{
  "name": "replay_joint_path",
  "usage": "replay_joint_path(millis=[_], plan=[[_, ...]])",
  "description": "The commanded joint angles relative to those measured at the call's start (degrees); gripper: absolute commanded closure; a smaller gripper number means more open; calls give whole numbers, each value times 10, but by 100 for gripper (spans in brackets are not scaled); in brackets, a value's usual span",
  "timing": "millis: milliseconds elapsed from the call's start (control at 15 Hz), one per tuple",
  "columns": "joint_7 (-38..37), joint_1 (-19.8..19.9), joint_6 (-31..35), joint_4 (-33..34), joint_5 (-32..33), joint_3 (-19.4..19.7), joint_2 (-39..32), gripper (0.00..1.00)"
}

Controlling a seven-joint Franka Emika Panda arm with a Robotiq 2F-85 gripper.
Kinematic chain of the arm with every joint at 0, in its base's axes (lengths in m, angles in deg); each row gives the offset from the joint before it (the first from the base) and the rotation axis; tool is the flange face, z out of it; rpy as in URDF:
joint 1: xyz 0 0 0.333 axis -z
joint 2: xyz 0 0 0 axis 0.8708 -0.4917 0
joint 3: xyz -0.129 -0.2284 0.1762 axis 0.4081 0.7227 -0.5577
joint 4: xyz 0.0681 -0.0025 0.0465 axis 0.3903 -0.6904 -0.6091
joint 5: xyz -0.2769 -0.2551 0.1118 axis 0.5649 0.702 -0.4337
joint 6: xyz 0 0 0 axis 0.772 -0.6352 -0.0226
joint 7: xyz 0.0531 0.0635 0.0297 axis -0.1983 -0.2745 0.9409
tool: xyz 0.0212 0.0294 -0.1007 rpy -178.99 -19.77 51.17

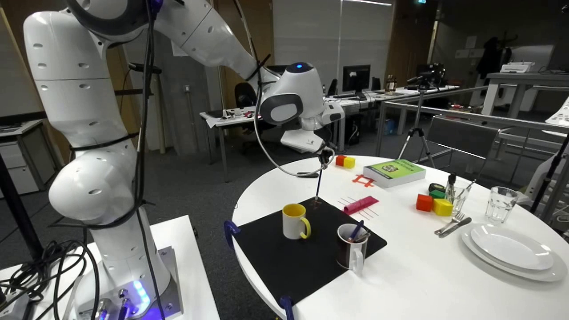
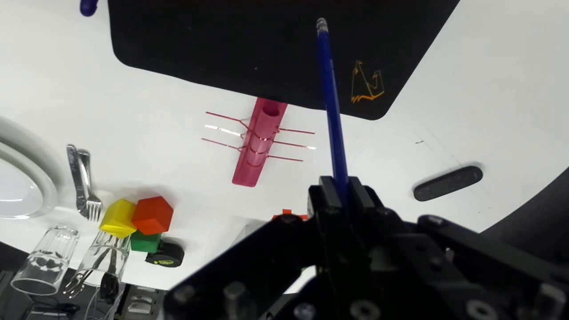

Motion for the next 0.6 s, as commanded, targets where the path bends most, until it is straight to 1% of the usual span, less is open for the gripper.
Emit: replay_joint_path(millis=[0, 267, 533], plan=[[-39, -40, -45, -18, 37, 35, 29, 98], [-93, -58, -101, -14, 94, 53, 33, 98], [-123, -67, -140, -16, 131, 62, 41, 98]])
